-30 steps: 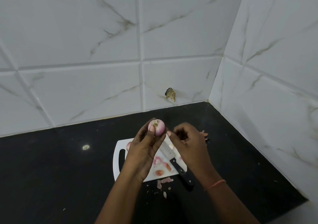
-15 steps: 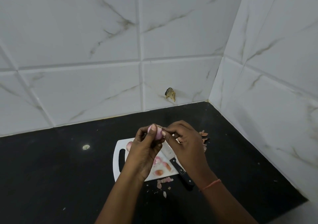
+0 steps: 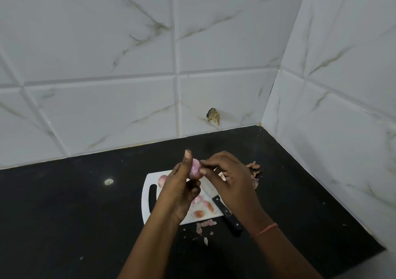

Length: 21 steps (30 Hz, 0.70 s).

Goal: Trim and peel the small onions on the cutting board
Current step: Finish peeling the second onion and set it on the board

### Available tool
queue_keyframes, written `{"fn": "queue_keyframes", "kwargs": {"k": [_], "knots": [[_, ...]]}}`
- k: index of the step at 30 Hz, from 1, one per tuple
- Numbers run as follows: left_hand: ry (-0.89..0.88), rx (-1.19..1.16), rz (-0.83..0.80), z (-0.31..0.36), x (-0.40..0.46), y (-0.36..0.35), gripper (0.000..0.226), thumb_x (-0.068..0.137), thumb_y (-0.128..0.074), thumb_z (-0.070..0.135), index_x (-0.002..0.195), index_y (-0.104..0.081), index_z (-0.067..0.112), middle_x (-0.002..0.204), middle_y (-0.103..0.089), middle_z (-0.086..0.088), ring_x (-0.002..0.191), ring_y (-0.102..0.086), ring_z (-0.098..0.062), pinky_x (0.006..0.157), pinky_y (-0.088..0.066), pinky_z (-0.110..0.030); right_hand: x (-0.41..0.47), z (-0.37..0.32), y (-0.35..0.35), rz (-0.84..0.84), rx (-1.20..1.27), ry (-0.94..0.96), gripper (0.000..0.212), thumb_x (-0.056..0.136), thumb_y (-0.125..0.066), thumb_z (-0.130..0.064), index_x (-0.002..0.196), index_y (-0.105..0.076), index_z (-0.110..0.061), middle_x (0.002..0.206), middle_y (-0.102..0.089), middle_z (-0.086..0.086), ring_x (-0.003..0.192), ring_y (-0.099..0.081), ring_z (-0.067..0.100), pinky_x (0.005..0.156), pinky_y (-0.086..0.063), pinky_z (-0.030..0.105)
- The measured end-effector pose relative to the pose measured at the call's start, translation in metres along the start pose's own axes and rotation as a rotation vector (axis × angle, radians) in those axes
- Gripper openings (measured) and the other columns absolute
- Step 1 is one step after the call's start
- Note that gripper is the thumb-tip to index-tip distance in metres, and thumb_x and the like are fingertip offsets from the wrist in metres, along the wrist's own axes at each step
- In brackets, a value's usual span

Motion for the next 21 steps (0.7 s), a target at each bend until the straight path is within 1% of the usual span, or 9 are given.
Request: {"fn": "queue_keyframes", "kwargs": {"k": [3,6,9,11,14,17,19,21], "knots": [[0.026,0.014,0.025,-0.0010,-0.0008,0.0017,0.063,0.064,-0.067,0.060,0.100,-0.063,0.009,0.067,-0.058,-0.002,0.055,-0.047,-0.009,0.044,-0.040,-0.017,0.0020,0.0001,0.0011,-0.014,-0.020,0.015,0.007,0.091,-0.066,-0.015,0.090,-0.071,-0.011,0.086,-0.065,-0.008,0.083,-0.061,0.004,0.072,-0.048,0.018],[0.042,0.069,0.027,-0.0025,0.0003,0.0051,0.065,0.062,-0.067,0.067,0.094,-0.063,0.011,0.073,-0.053,-0.004,0.055,-0.041,-0.009,0.045,-0.035,-0.019,0.0032,0.0000,0.0018,-0.032,-0.047,0.031,0.004,0.090,-0.067,-0.012,0.090,-0.071,-0.011,0.086,-0.066,-0.007,0.083,-0.061,0.004,0.073,-0.049,0.019],[0.062,0.120,0.017,-0.0030,0.0004,0.0054,0.069,0.056,-0.066,0.076,0.084,-0.063,0.013,0.065,-0.047,-0.002,0.053,-0.034,-0.010,0.044,-0.031,-0.020,0.0010,0.0007,0.0018,-0.049,-0.012,0.026,0.007,0.090,-0.067,-0.010,0.096,-0.071,-0.010,0.091,-0.068,-0.007,0.088,-0.063,0.004,0.077,-0.050,0.017],[0.068,0.125,0.013,-0.0029,0.0008,0.0053,0.071,0.054,-0.066,0.079,0.081,-0.062,0.014,0.057,-0.044,0.002,0.051,-0.031,-0.009,0.041,-0.029,-0.019,-0.0009,0.0005,0.0003,-0.072,0.007,0.027,0.010,0.089,-0.068,-0.010,0.099,-0.070,-0.011,0.094,-0.067,-0.008,0.091,-0.063,0.006,0.078,-0.051,0.020],[0.052,0.134,0.029,-0.0038,0.0019,0.0072,0.076,0.046,-0.070,0.083,0.080,-0.057,0.016,0.058,-0.038,0.001,0.052,-0.028,-0.010,0.042,-0.027,-0.021,-0.0011,-0.0002,-0.0025,-0.100,0.009,0.041,0.007,0.090,-0.067,-0.009,0.095,-0.069,-0.012,0.092,-0.064,-0.009,0.089,-0.061,0.008,0.076,-0.051,0.025],[0.028,0.151,0.037,-0.0042,0.0024,0.0084,0.084,0.036,-0.073,0.088,0.079,-0.058,0.017,0.060,-0.036,0.000,0.051,-0.027,-0.010,0.043,-0.026,-0.021,0.0006,0.0006,-0.0035,-0.119,0.006,0.033,0.005,0.091,-0.065,-0.009,0.094,-0.067,-0.013,0.092,-0.062,-0.009,0.089,-0.060,0.009,0.075,-0.051,0.027],[0.028,0.157,0.023,-0.0037,0.0026,0.0080,0.078,0.041,-0.071,0.087,0.074,-0.059,0.017,0.059,-0.035,0.001,0.050,-0.027,-0.009,0.042,-0.026,-0.021,0.0010,0.0011,-0.0046,-0.153,-0.026,0.041,0.007,0.092,-0.063,-0.009,0.096,-0.066,-0.013,0.094,-0.061,-0.009,0.090,-0.059,0.008,0.076,-0.051,0.026],[0.036,0.156,0.011,-0.0044,0.0031,0.0081,0.077,0.046,-0.069,0.086,0.074,-0.059,0.016,0.059,-0.035,0.000,0.050,-0.027,-0.009,0.043,-0.026,-0.021,0.0011,0.0011,-0.0061,-0.192,-0.060,0.052,0.008,0.093,-0.060,-0.009,0.098,-0.064,-0.014,0.097,-0.059,-0.009,0.092,-0.058,0.007,0.077,-0.050,0.024]]}}
Point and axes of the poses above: each hand's wrist, its own x-axis towards the middle knuckle, its own y-axis out of the back of the hand, z = x × y, the point moved 5 cm from there along x, towards the middle knuckle
